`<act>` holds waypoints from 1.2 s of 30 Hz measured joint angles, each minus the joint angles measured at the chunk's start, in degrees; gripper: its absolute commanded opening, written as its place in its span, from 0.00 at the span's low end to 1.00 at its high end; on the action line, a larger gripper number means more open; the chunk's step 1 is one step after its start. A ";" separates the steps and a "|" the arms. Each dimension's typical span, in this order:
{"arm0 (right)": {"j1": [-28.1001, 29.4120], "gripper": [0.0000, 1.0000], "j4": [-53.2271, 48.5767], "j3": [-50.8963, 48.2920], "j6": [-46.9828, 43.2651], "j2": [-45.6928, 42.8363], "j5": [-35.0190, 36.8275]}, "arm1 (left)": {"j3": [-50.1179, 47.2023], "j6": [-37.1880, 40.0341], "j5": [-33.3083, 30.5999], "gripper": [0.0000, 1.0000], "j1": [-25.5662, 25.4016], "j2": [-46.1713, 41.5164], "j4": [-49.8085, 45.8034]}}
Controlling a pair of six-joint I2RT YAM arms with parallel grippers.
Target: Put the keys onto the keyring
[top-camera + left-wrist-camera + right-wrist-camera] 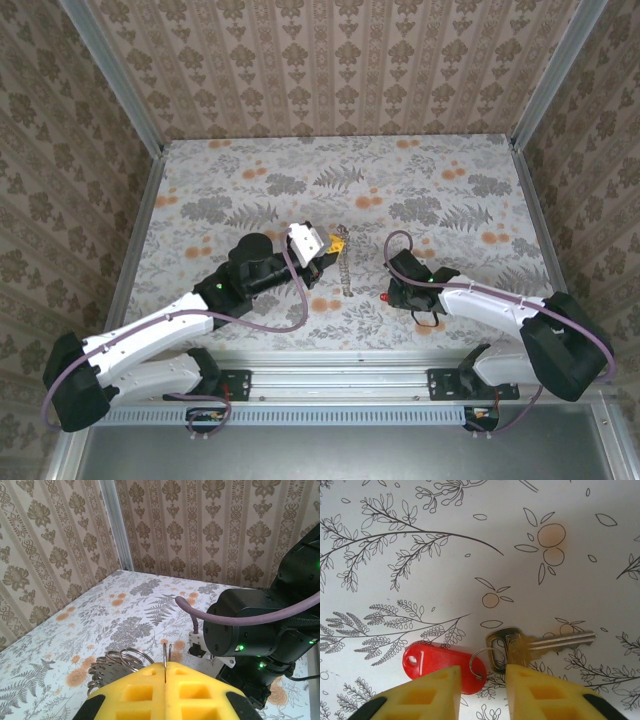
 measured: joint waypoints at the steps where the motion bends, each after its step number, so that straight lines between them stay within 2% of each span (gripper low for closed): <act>1: 0.00 0.33 0.00 0.00 0.00 0.00 0.00 | 0.00 -0.04 0.00 0.00 0.00 0.00 0.02; 8: 0.00 0.34 0.02 0.00 -0.02 0.13 0.00 | -0.02 -0.04 0.00 0.00 0.00 0.00 0.42; 12: 0.00 0.30 0.46 0.00 -0.07 1.42 0.02 | -0.22 -0.04 0.00 0.00 0.00 0.00 0.46; 27: 0.00 0.00 1.86 -0.02 -1.09 1.40 1.05 | -0.39 -0.09 0.00 0.00 0.00 0.00 0.85; 36: 0.00 0.00 1.05 -0.22 -1.27 -3.48 1.05 | -0.39 -0.46 0.00 0.00 0.00 0.00 0.85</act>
